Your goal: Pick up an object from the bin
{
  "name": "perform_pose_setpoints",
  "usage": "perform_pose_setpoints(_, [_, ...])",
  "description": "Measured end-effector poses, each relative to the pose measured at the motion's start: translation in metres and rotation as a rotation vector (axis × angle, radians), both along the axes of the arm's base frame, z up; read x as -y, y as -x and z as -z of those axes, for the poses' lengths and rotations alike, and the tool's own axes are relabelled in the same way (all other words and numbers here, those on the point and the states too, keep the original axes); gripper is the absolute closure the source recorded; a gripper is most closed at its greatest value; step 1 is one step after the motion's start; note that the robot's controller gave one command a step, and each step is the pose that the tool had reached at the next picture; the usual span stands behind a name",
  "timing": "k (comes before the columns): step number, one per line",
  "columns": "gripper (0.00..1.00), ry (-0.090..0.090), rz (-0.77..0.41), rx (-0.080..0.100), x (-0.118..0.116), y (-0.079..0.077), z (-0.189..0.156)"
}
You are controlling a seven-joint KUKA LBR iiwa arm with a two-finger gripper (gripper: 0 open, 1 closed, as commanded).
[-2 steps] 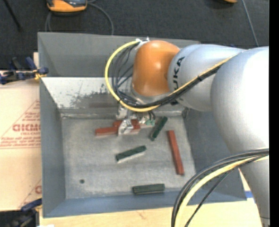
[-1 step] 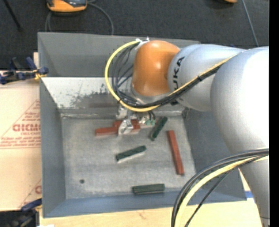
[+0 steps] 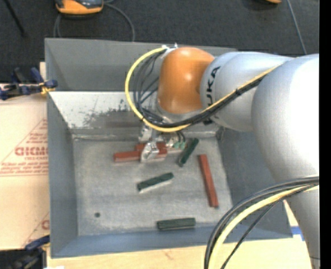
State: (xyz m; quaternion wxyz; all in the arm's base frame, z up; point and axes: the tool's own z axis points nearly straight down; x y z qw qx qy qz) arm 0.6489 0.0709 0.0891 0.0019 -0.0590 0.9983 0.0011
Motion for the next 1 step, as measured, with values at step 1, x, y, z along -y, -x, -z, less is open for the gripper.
perform_pose_setpoints(1, [1.0,0.001,0.001,-0.007,0.0004,0.0012,-0.0185])
